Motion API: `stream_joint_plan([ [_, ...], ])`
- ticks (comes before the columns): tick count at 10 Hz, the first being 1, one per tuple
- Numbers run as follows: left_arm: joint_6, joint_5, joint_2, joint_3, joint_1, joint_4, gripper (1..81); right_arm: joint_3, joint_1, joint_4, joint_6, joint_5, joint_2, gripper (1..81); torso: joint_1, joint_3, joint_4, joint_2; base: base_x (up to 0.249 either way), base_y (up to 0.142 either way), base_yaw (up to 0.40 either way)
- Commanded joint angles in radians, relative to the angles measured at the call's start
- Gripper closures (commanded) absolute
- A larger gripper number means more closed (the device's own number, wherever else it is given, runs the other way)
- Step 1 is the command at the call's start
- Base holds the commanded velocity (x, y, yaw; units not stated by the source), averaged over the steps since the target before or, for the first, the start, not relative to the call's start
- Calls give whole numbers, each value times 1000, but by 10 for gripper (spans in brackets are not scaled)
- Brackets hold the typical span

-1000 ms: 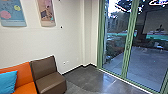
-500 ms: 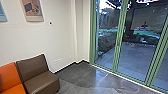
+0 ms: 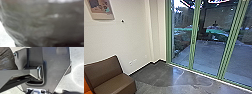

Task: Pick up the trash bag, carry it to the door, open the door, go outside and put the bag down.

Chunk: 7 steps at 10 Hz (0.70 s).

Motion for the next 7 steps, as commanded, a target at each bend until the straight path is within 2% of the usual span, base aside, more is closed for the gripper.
stream_joint_plan([
  [1,9,88,-7,-1,-59,0,811,5,52,-1,-4,-68,-3,10,0,0,0,0,0,0,-247],
  [7,9,88,-5,-1,-59,1,811,-20,52,-4,-6,-66,14,10,0,0,0,0,0,0,-247],
])
